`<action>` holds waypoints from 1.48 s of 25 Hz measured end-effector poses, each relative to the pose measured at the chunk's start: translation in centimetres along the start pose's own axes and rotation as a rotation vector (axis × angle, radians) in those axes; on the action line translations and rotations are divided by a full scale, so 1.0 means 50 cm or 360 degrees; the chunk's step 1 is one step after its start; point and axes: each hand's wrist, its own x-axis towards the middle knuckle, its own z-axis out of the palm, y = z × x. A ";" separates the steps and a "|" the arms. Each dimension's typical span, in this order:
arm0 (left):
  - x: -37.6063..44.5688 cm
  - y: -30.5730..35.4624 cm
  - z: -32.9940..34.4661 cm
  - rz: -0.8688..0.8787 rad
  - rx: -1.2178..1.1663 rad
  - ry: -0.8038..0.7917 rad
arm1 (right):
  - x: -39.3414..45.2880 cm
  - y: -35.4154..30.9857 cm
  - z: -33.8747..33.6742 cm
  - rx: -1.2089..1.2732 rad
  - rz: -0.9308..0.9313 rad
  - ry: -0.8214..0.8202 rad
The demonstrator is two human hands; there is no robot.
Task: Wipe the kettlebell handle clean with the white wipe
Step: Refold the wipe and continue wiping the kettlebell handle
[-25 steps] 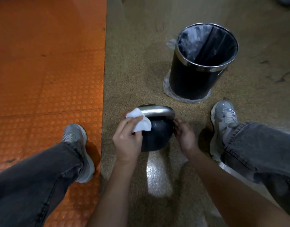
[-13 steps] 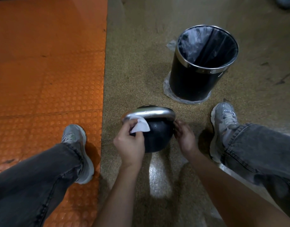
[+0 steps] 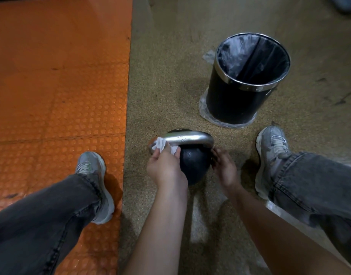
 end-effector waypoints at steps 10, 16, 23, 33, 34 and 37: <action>-0.016 0.003 0.008 -0.0125 -0.0213 -0.0047 | 0.005 0.000 0.002 0.0045 0.0013 0.0045; 0.015 -0.001 0.009 -0.0144 -0.0285 -0.0044 | 0.008 0.004 -0.001 -0.0013 -0.0010 0.0008; 0.045 -0.019 0.000 -0.0216 -0.0514 -0.0233 | 0.009 0.004 -0.005 -0.0025 -0.0003 0.0005; 0.034 -0.043 -0.033 -0.0281 -0.0461 -0.0420 | 0.008 0.003 -0.006 -0.0003 0.0005 0.0025; 0.038 -0.046 -0.034 -0.0282 -0.0451 -0.0441 | 0.008 0.003 -0.007 -0.0024 0.0002 0.0028; 0.071 -0.041 -0.019 -0.0288 -0.0625 -0.0508 | 0.005 -0.002 -0.005 -0.0082 0.0031 0.0028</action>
